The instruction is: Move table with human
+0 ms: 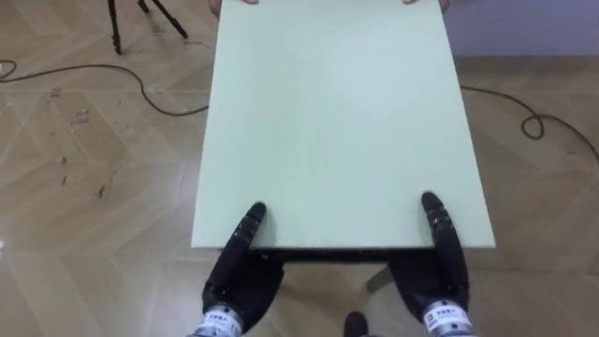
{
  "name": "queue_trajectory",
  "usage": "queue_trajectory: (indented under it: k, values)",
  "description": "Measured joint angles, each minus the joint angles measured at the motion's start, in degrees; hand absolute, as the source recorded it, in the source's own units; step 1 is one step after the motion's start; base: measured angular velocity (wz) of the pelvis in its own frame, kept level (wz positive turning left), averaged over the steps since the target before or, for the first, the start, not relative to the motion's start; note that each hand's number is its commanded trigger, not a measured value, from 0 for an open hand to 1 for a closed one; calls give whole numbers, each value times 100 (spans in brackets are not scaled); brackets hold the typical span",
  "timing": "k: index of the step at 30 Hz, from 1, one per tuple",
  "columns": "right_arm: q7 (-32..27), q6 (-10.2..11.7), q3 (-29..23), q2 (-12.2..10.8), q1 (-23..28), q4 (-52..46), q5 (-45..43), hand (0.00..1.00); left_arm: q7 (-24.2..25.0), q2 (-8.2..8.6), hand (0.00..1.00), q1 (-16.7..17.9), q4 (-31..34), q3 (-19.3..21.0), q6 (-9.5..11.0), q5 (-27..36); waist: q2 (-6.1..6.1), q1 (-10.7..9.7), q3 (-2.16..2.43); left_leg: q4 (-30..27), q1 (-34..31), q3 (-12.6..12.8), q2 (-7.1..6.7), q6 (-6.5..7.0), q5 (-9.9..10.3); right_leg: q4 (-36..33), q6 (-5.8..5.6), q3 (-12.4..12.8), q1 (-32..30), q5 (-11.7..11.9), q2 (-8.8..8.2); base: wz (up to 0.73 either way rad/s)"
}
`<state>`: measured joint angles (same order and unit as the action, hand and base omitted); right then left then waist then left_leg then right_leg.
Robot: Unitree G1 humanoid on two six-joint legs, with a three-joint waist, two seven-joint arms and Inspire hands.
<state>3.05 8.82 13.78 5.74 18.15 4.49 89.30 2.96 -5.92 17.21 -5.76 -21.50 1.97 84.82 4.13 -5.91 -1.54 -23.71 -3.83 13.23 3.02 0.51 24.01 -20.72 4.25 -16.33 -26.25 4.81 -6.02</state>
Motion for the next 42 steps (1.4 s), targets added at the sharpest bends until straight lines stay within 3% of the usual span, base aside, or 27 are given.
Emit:
queue_trajectory:
  k: [2,4,5,6,7,8,9,10,11,14,15,16,17,18,19,21,24,31,33,35,36,37,38,39,40,41,42]
  values:
    - [0,-76,-68,-7,2,23,-64,100,0,21,100,-8,-45,8,-10,14,-55,-18,14,-72,-121,55,-98,90,-62,226,2,-111,16,319,-94,-2]
    - [0,-185,-157,-23,-20,14,-123,100,1,78,100,-16,-51,35,-11,8,-83,-51,21,-35,-305,147,-200,259,-250,697,-307,61,12,966,-121,3]
    - [-1,-227,-169,-33,-20,5,-118,100,4,50,100,-61,-50,31,-33,8,-87,-75,19,-19,-420,464,-161,349,-369,722,-623,211,-10,1154,-162,32]
    - [-1,-222,-198,-49,32,3,-111,100,-23,48,100,-98,-61,16,-75,-2,-87,-124,18,-29,-444,643,-112,381,-414,324,-630,202,-43,844,-263,74]
    - [0,-219,-287,-123,169,-10,-67,100,-87,17,100,-158,-85,-48,-128,-55,-123,-185,15,50,-399,932,-64,431,-531,-901,-620,165,-89,-110,-492,74]
    - [-1,-246,-314,-132,272,-27,57,100,-88,-30,100,-137,-69,-71,-132,-78,-251,-168,51,226,-316,1253,-98,478,-654,-2212,-567,185,-58,-878,-707,56]
    - [-3,-271,-306,-129,310,-27,122,100,-86,-66,100,-105,-42,-83,-132,-93,-342,-122,75,305,-278,1532,-117,516,-736,-3154,-646,283,159,-1308,-837,10]
    - [-5,-268,-291,-114,312,-32,144,100,-86,-71,100,-95,-31,-83,-131,-113,-366,-67,73,312,-280,1660,-126,543,-760,-3450,-679,363,324,-1450,-872,-33]
    - [-8,-256,-253,-75,312,-55,167,100,-86,-46,100,-69,-19,-69,-133,-115,-401,131,74,299,-309,1849,-145,571,-776,-3739,-741,492,731,-1580,-951,-70]
    - [-18,-208,-81,-30,277,-110,163,100,-75,0,100,106,156,97,-165,-168,-572,471,73,185,-572,2003,-184,607,-877,-3159,-865,570,1953,-1574,-1204,-72]
    - [-18,-189,11,-18,184,-111,153,100,-74,-16,100,164,266,182,-164,-168,-660,573,73,32,-782,1945,-154,589,-925,-2484,-920,595,2334,-1555,-1227,-65]
    - [-20,-188,47,-12,122,-111,150,100,-74,-12,100,177,310,229,-163,-168,-696,607,71,-102,-919,1859,-116,574,-937,-2114,-1100,605,2464,-1793,-1198,-62]
    - [-56,-188,103,-4,9,-110,117,100,-74,-38,100,190,370,305,-156,-163,-721,688,63,-318,-1180,1573,-27,512,-1006,-1480,-1236,599,2620,-2111,-998,-51]
    - [-69,-186,126,-1,-29,-107,92,100,-74,-45,100,208,391,332,-155,-155,-720,749,63,-348,-1271,1391,1,453,-1057,-1244,-1235,621,2665,-2175,-914,-61]
    - [-83,-187,159,-26,-64,-91,55,100,-74,-67,100,246,432,374,-150,-139,-725,843,62,-360,-1398,1118,69,345,-1177,-777,-1227,696,2754,-2180,-691,-45]
    - [-62,-191,203,-143,-73,-94,40,100,-74,-230,100,268,586,429,-143,-162,-869,848,61,-309,-1672,806,222,192,-1395,-178,-1172,734,2814,-2209,-393,-13]
    - [-45,-121,243,-181,-69,-105,32,100,-81,-260,100,269,637,454,-144,-176,-916,791,58,-319,-1876,691,361,122,-1570,78,-1095,667,2788,-2252,-202,6]
    - [-42,-20,292,-199,49,-99,39,100,-76,-260,100,341,638,442,-163,-239,-943,743,46,-103,-1981,643,448,76,-1891,326,-1028,510,2732,-2279,-64,-3]
    - [-42,-26,284,-213,77,-64,77,100,-75,-300,100,354,632,442,-194,-240,-924,709,42,-86,-2008,522,451,46,-1968,395,-948,461,2749,-2283,-3,4]
    - [-42,-92,284,-219,153,-60,119,100,-75,-362,100,374,615,428,-207,-224,-809,729,19,-27,-2007,127,532,-64,-2131,331,-756,354,2716,-2190,174,-5]
    - [-44,-97,286,-223,173,-51,96,100,-76,-345,100,375,587,357,-191,-204,-632,792,-39,191,-1958,-478,594,-259,-2331,301,-539,527,2575,-2161,385,-20]
    - [-44,-100,290,-226,176,-53,85,100,-75,-357,100,376,585,351,-174,-190,-593,810,-30,418,-1930,-742,600,-370,-2503,576,-359,669,2468,-2078,544,-11]
    - [-42,-100,292,-173,158,-101,76,100,-19,-352,100,355,546,378,-146,-162,-523,779,8,956,-1890,-984,525,-520,-2898,904,-123,598,2254,-1740,728,10]
    - [-29,-44,274,-96,139,-127,70,100,-21,-260,100,340,524,348,-155,-165,-407,736,4,683,-1904,-682,583,-405,-2634,738,-34,296,2075,-1711,656,3]
    - [-30,-48,286,-72,114,-95,70,100,-21,-231,100,378,518,354,-155,-165,-390,789,-6,240,-1894,-448,665,-343,-2296,647,-15,184,2018,-1706,638,-32]
    - [-42,-85,317,35,100,-70,66,100,-20,-198,100,508,516,352,-165,-99,-324,856,0,-818,-1827,-131,850,-320,-1695,595,59,-67,2032,-1667,621,-63]
    - [-47,-121,319,86,90,-77,36,100,-21,-161,100,580,512,353,-216,-28,-196,886,-15,-1822,-1773,-120,942,-402,-1338,531,111,-303,2044,-1637,647,-55]
